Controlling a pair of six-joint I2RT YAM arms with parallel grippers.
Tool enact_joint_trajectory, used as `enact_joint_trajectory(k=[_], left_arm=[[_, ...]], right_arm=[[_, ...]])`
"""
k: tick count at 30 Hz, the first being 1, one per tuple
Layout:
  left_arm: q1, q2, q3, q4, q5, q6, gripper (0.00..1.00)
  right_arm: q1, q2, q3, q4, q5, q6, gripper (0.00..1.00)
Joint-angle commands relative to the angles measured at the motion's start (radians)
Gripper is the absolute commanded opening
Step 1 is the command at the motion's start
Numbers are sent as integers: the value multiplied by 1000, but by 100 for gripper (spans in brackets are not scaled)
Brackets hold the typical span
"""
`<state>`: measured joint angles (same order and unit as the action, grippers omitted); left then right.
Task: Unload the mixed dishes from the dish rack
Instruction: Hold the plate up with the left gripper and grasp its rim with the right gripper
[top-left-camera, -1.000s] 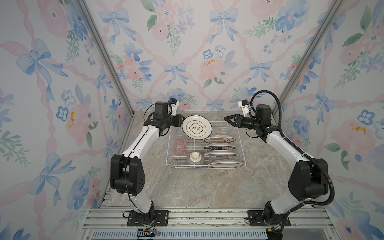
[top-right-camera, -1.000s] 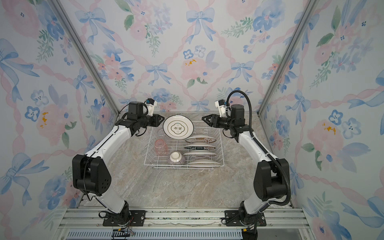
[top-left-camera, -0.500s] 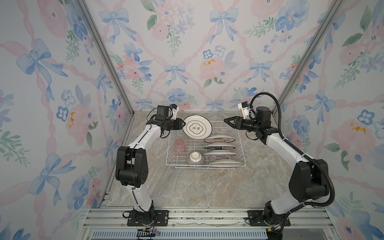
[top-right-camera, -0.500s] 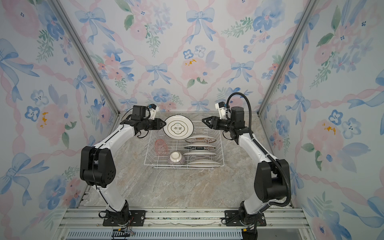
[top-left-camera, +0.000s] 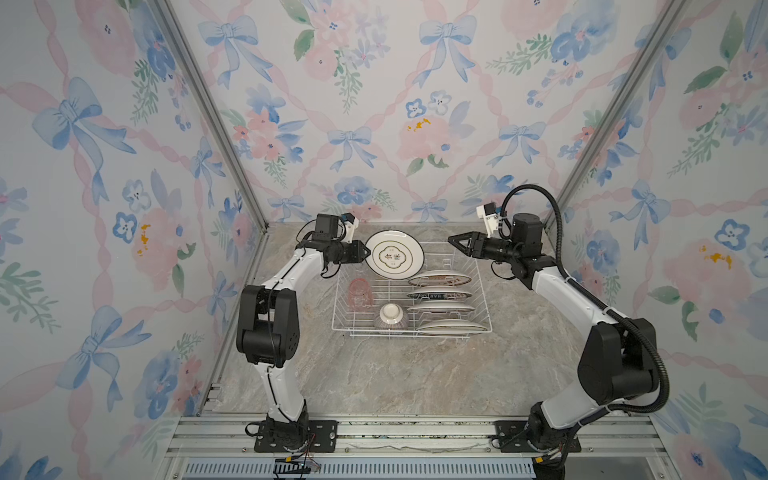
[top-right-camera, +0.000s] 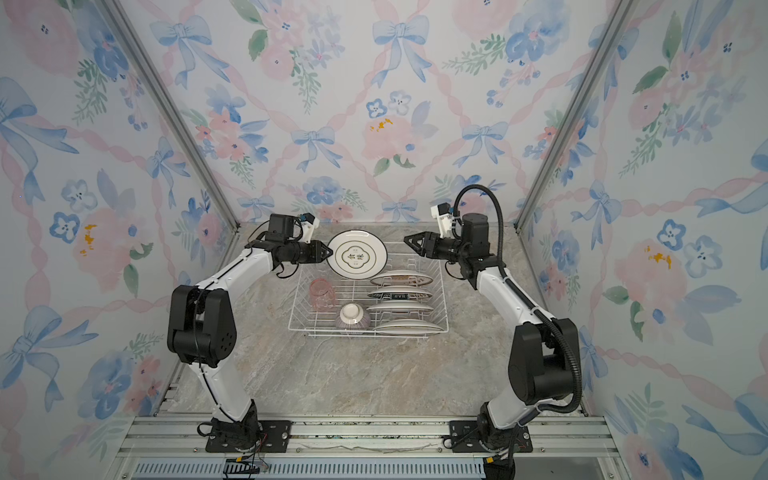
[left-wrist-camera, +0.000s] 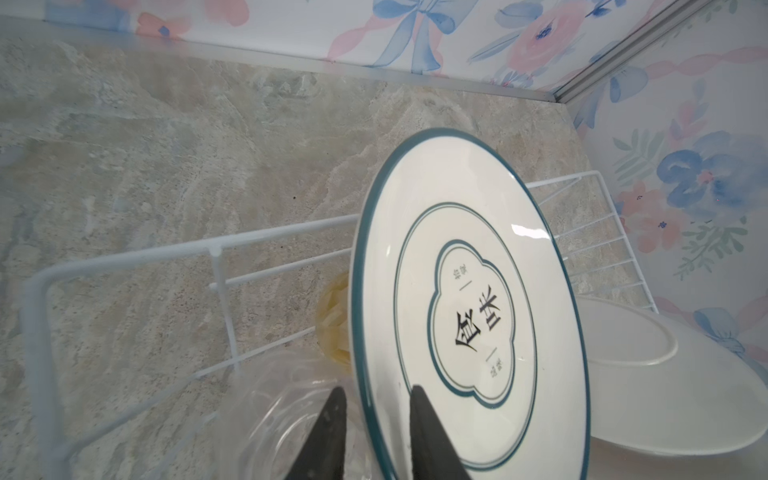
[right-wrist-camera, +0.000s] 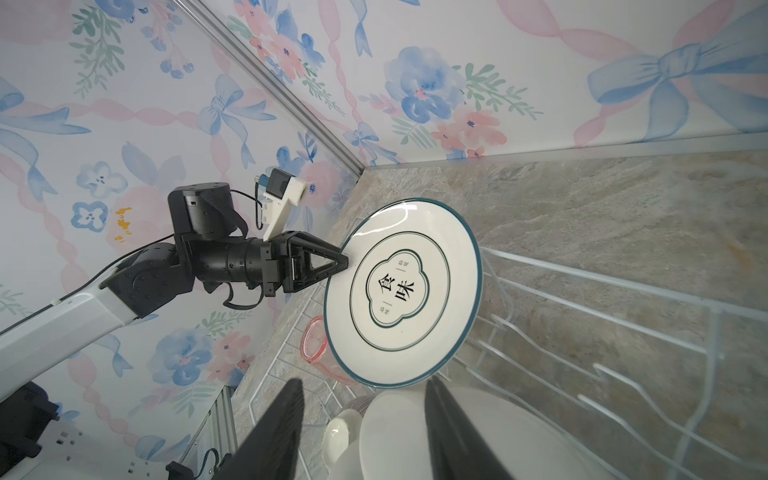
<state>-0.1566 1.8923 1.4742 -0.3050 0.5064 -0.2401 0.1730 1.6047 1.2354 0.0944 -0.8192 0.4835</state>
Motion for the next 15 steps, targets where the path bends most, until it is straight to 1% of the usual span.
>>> enact_joint_trajectory(k=[1,4,5,8,15], left_arm=[[9,38,41,-15,56,9,24],[9,52,55,-15,59,6,20],[10,55,58,-14,61,7,17],[12,63,67,-14,69,4,0],[17,80,81,-13,87,-1,0]], right_arm=[[-1,-19,-16,16,-11,7,50],[-1,-15,-17,13,-8,4,50],[-2,-14,-18,13,-8,3,50],[-1,-11,-17,16,-7,5,50],[0,9,-14,28,-9,13,48]])
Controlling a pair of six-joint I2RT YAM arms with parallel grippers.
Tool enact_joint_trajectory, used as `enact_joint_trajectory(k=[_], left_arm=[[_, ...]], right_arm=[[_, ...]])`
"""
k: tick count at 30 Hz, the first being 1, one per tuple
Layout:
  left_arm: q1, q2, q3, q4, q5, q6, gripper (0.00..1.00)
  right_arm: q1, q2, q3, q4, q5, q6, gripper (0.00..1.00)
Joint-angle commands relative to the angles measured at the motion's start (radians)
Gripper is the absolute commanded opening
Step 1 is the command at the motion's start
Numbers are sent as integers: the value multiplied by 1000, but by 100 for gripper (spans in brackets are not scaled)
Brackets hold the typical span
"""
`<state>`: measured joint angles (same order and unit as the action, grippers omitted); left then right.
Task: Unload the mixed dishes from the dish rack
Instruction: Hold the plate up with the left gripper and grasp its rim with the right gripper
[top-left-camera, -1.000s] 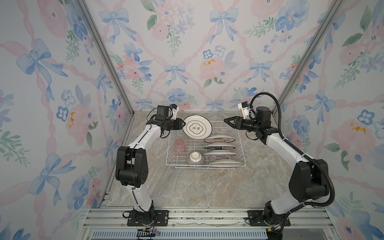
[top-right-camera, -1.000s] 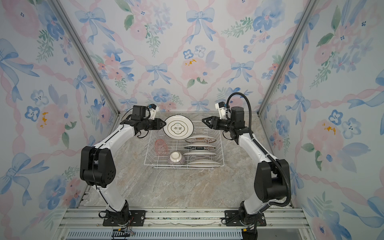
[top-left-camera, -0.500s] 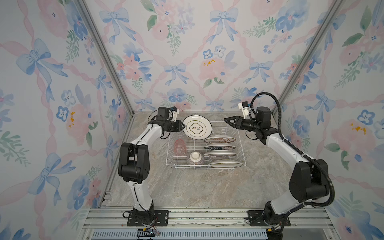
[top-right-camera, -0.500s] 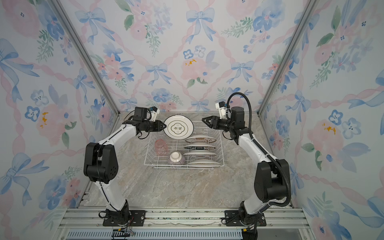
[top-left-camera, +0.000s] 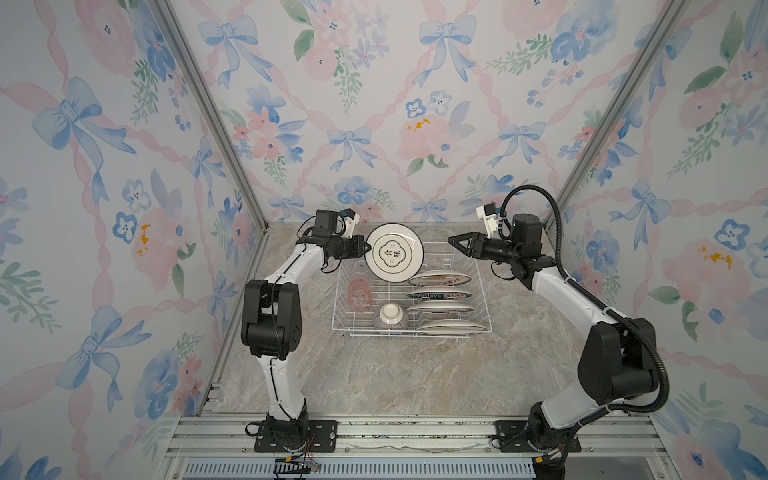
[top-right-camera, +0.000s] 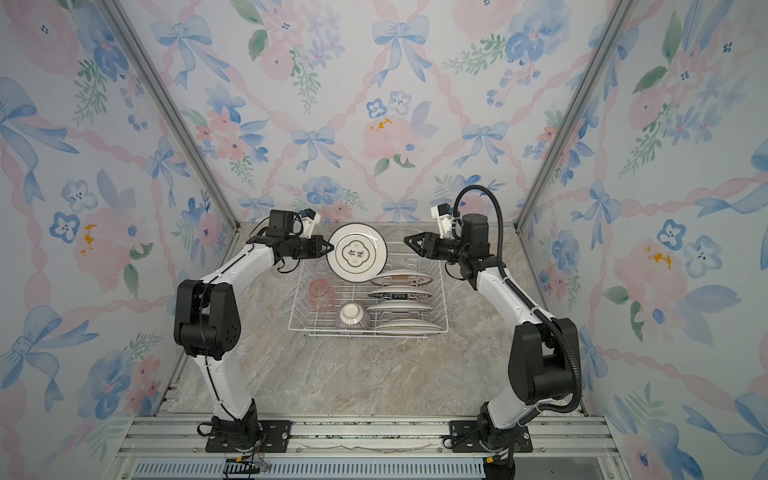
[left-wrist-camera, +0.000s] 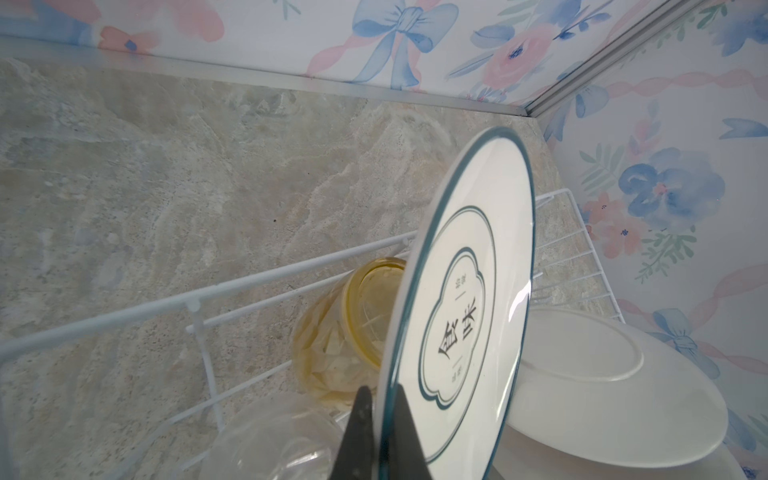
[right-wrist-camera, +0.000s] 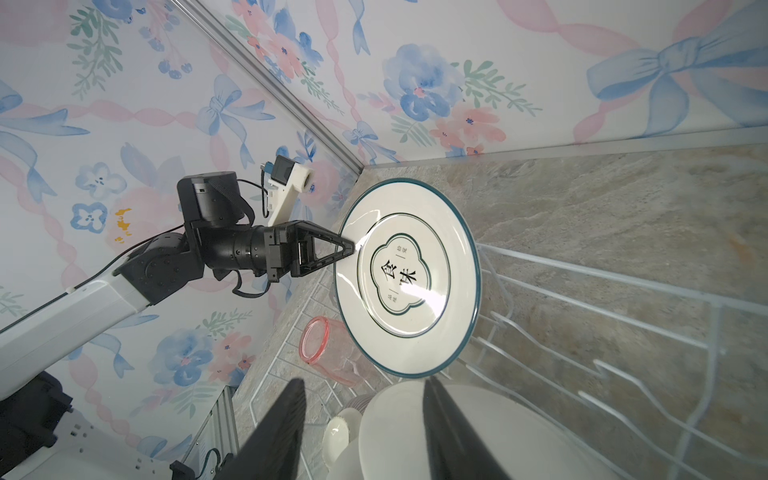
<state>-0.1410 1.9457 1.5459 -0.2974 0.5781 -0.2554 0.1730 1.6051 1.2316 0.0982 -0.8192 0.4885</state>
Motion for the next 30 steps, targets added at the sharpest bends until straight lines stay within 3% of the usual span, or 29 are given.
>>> enact_joint_trajectory(k=[1,5,10,19,30], left_arm=[[2,29,15,-20,23,15,0],[8,29,24,15,71,-5,0],[34,-20,-49,243,172,-138,0],[30,-109,-133,495,268,-283,0],[-35,-169,-153,516,261,-286,0]], right_arm=[[2,10,-11,27,-10,9,48],[4,21,-9,40,-20,7,48],[8,34,-10,66,-36,11,48],[10,80,-11,121,-47,13,48],[48,119,10,189,-63,51,48]])
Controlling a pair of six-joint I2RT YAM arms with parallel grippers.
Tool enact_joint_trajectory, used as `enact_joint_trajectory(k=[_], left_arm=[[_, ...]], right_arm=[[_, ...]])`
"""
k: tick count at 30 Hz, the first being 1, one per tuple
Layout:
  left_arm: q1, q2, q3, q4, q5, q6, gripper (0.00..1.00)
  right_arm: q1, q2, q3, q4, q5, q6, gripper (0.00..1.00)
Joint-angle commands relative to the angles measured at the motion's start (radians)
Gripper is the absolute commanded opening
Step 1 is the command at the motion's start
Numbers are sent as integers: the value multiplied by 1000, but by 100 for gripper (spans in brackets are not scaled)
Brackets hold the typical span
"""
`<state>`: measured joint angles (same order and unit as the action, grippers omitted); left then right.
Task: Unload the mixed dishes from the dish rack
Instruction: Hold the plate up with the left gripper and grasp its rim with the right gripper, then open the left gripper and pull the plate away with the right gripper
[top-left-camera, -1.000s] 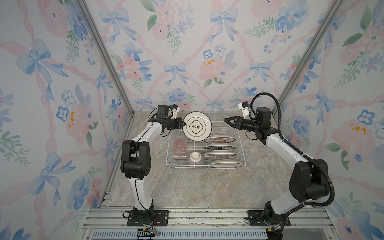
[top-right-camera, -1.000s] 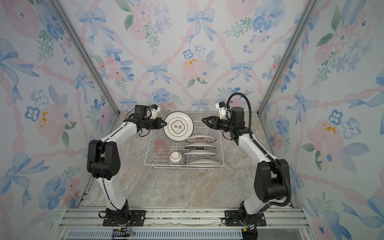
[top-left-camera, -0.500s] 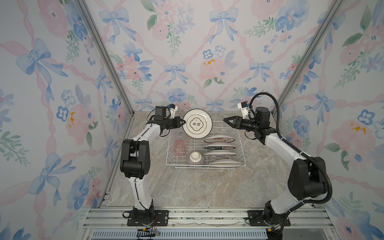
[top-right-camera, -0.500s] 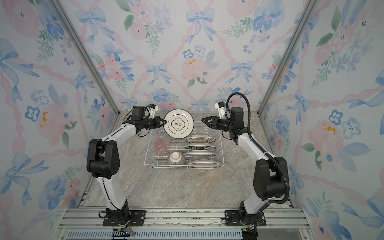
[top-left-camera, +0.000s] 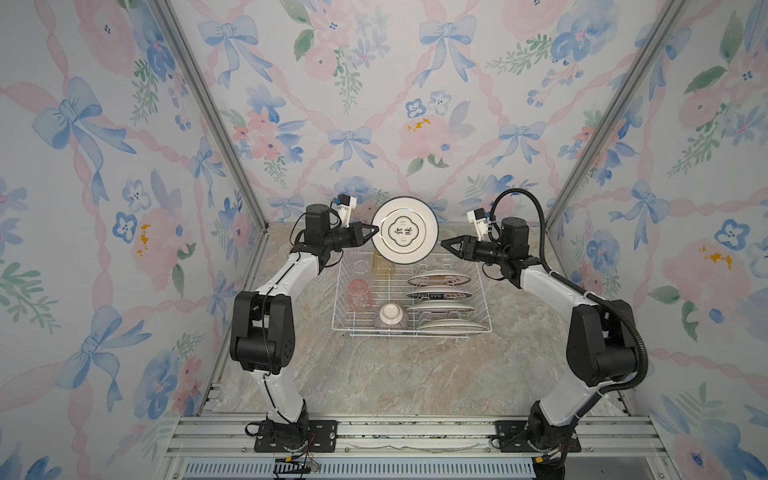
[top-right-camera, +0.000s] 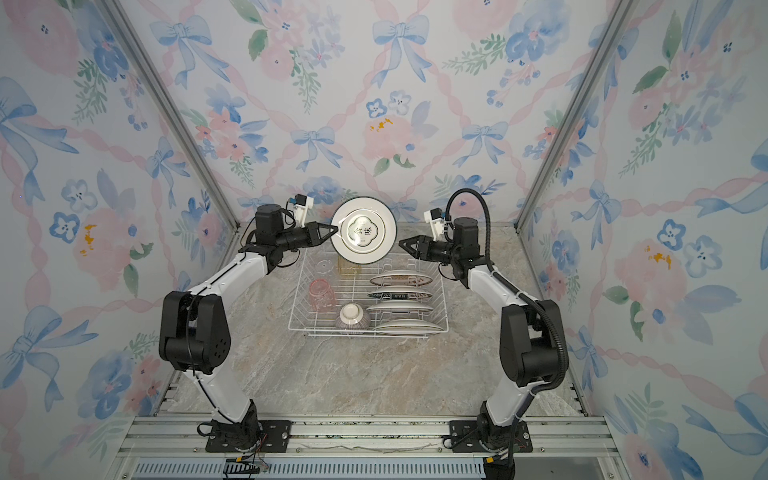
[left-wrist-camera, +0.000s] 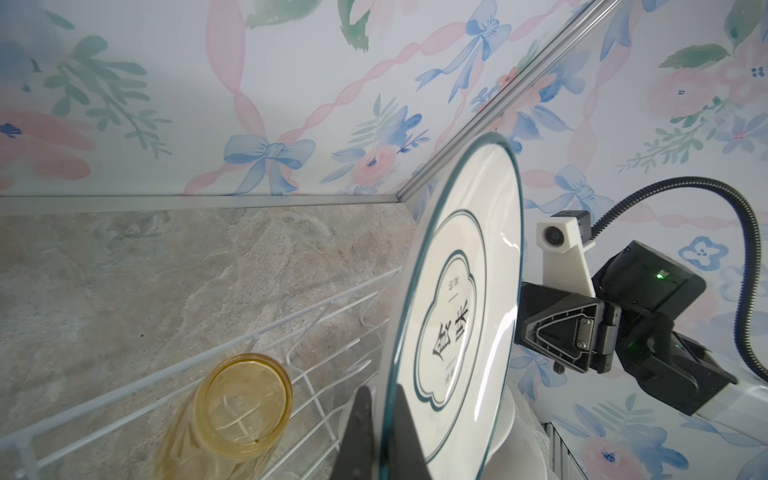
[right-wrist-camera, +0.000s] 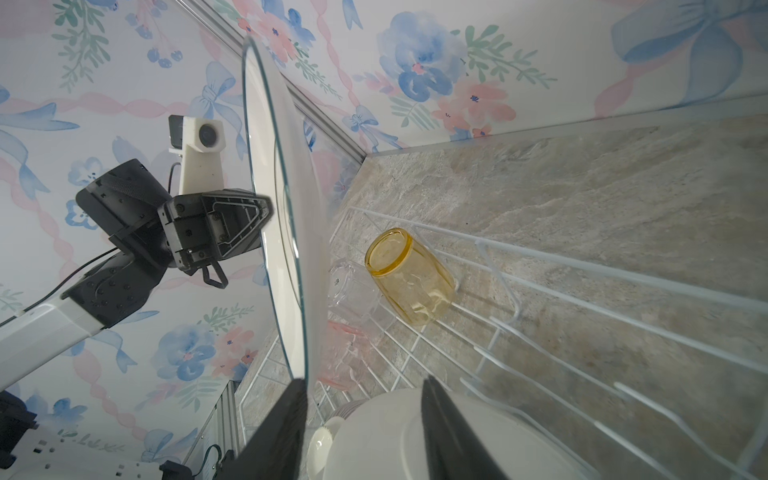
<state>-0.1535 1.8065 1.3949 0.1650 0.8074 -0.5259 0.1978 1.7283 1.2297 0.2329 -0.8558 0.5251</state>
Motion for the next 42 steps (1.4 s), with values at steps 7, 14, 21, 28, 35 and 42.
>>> enact_joint_trajectory(k=[7,14,21,28,35,42], left_arm=[[-48,-10,5,48,16,-12,0],[-98,-1,21,21,15,-2,0],[-119,10,20,19,18,-7,0],[-137,-7,18,-7,8,2,4],[-146,-49,-7,-42,-30,41,98],[-174,-178,-48,-107,-266,164,98]], right_arm=[[35,-57,-12,45,-13,-1,48],[34,-68,-36,113,-2,37,34],[41,-113,-38,104,23,37,20],[41,-122,-27,64,43,46,0],[39,-161,-22,57,46,86,0],[-66,-276,-68,15,175,162,0]])
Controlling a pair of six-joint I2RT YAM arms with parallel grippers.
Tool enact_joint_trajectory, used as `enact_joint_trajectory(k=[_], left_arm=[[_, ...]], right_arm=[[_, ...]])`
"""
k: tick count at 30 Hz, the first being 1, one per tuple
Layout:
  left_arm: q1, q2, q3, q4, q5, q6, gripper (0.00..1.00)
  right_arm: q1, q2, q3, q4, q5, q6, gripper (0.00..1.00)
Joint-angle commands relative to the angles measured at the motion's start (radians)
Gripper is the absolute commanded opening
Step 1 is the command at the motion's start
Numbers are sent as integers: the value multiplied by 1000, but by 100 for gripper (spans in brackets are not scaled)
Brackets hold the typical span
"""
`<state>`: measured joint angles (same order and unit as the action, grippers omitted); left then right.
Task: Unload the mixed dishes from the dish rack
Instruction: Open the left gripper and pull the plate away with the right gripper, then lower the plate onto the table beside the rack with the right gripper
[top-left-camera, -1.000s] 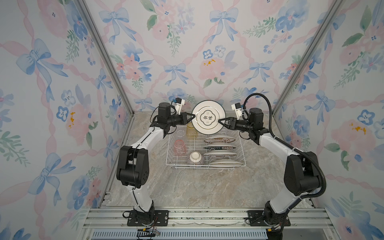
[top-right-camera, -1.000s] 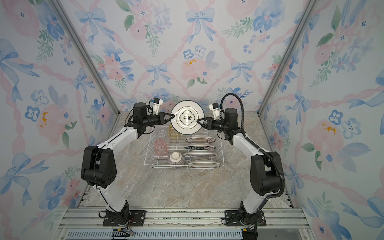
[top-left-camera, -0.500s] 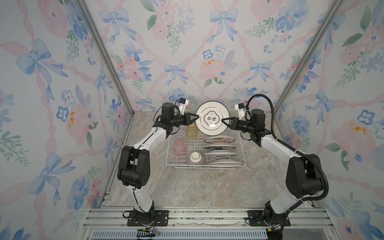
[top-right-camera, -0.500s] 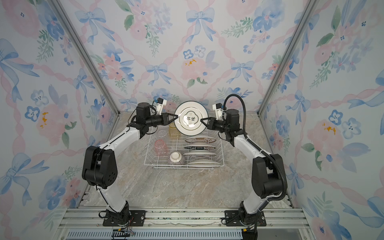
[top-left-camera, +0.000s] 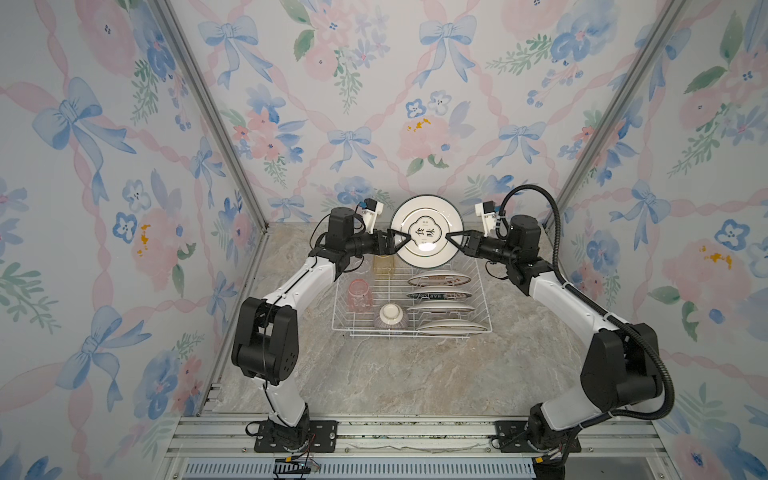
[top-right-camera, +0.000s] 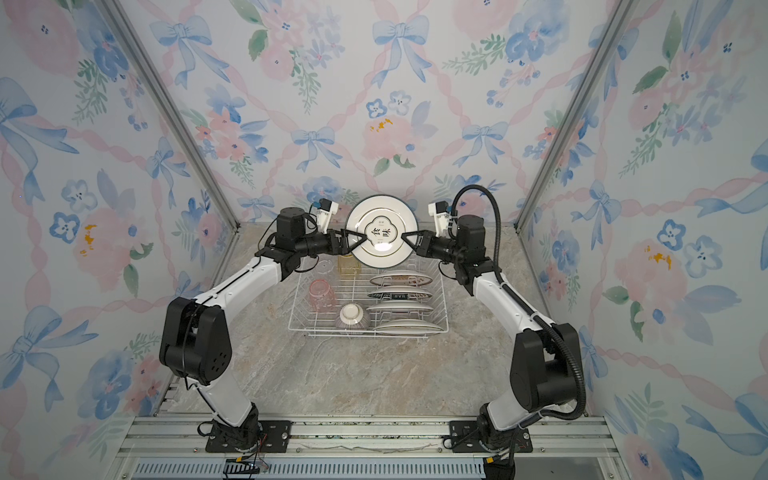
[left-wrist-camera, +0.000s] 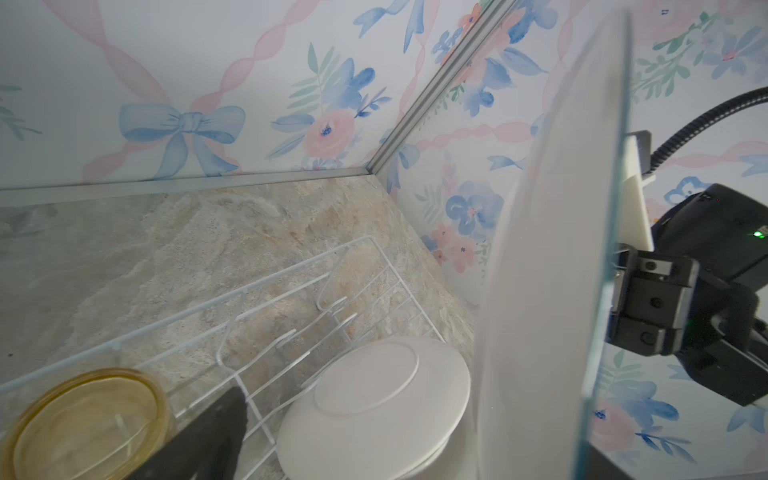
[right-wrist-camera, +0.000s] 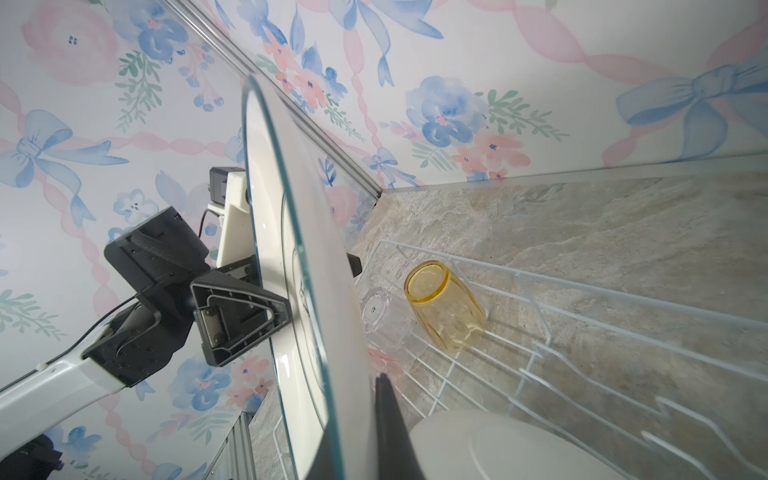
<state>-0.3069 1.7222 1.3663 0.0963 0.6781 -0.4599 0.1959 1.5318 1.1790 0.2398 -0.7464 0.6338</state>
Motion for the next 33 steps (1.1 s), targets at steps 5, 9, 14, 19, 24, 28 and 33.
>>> enact_joint_trajectory(k=[5,9,14,19,24,28,33], left_arm=[[-119,-195,-114,-55,-379,272,98],[-200,-251,-200,-41,-524,340,98],[-209,-308,-290,30,-537,337,98],[-210,-328,-312,38,-569,369,98],[-216,-313,-323,27,-615,405,98],[-216,-292,-315,17,-622,411,98],[-202,-222,-242,-61,-717,403,98]], right_arm=[[-213,-165,-35,-212,180,6,0],[-367,-220,-89,-343,238,-41,0],[-552,-207,-158,-384,184,-34,0],[-597,-114,-195,-366,124,-16,0],[-595,-3,-209,-336,81,3,0],[-597,52,-213,-352,102,-34,0],[-594,118,-217,-335,93,-41,0]])
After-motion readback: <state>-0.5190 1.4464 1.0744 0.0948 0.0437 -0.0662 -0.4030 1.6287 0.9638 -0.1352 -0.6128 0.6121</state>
